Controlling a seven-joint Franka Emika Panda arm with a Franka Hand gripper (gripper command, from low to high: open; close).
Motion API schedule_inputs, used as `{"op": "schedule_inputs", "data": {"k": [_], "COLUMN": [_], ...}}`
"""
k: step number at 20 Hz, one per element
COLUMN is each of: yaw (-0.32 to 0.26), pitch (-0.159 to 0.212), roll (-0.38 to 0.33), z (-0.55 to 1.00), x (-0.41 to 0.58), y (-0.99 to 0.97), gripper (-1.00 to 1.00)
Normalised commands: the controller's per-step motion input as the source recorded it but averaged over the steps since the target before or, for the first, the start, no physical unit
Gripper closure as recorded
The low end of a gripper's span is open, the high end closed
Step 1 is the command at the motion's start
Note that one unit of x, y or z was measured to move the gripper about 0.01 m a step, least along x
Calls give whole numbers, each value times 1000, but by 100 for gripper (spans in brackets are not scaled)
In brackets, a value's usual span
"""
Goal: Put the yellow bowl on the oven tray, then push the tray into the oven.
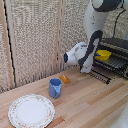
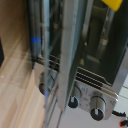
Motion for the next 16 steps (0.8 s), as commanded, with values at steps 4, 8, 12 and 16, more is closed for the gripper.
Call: {"op": "schedule_inputs", "data": {"k": [4, 8, 12, 16], "yaw": [-12, -3, 11, 27], "pitch": [3, 36, 123, 146], "roll": [-18, -11, 16, 31], "z": [479, 421, 72, 14], "x": [22, 120, 177, 205], "y": [-343, -281, -250, -351], "gripper": [-100, -100, 100, 100]}}
